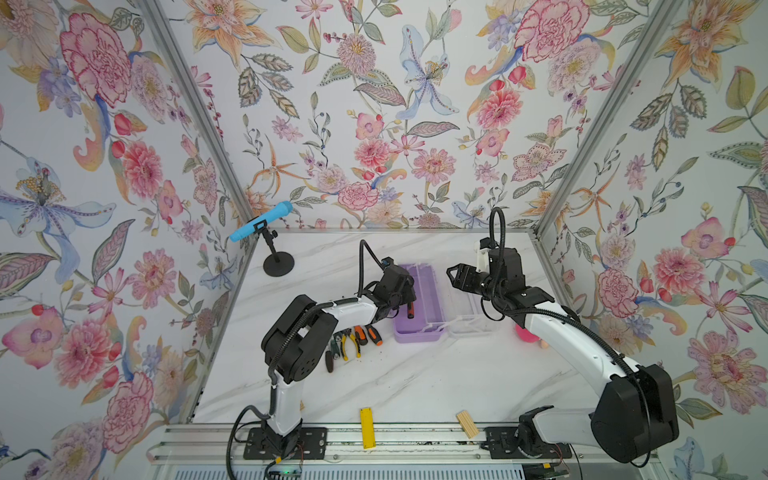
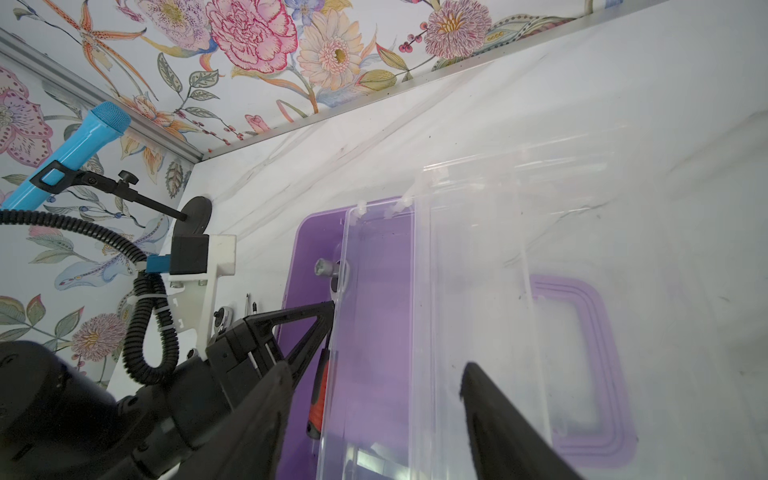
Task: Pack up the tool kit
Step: 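Lift the red-handled ratchet with the left gripper and lower it into the purple box, then open the left gripper and move it back over the remaining tools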
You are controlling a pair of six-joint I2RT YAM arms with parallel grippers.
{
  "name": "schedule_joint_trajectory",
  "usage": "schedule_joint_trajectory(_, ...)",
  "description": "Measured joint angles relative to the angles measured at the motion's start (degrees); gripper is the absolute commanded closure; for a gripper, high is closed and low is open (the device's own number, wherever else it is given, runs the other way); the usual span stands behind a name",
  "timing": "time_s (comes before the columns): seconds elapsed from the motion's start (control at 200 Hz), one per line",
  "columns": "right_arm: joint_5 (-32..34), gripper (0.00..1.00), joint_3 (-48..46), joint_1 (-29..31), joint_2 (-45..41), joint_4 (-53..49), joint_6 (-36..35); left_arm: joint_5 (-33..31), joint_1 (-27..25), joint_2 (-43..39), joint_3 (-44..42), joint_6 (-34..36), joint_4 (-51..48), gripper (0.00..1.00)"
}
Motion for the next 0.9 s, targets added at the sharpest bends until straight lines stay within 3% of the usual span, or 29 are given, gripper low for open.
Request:
schedule_joint_trajectory(0.275, -1.0, 0.34, 0.1, 0.0, 0.0, -0.1, 0.0, -0.4, 0.6, -2.8, -0.1, 3.4, -0.5, 0.55)
schedule_joint_trajectory(0.541, -0.6, 0.35, 0.5, 2.4, -1.5, -1.6, -0.9, -7.4, 3.5, -14.7, -1.5, 12.8, -7.0, 0.46)
schedule_joint_trajectory(0.701, 1.0, 0.34, 1.0, 5.8, -3.4, -1.9, -1.4, -12.8, 5.2, -23.4, -8.7, 16.5, -11.8, 0.45)
schedule_joint_trajectory(0.896, 2.7, 0.34, 1.2, 10.6, -4.3, -2.1, -1.3, -16.7, 5.4, -32.1, -21.2, 16.0, -16.9, 0.43)
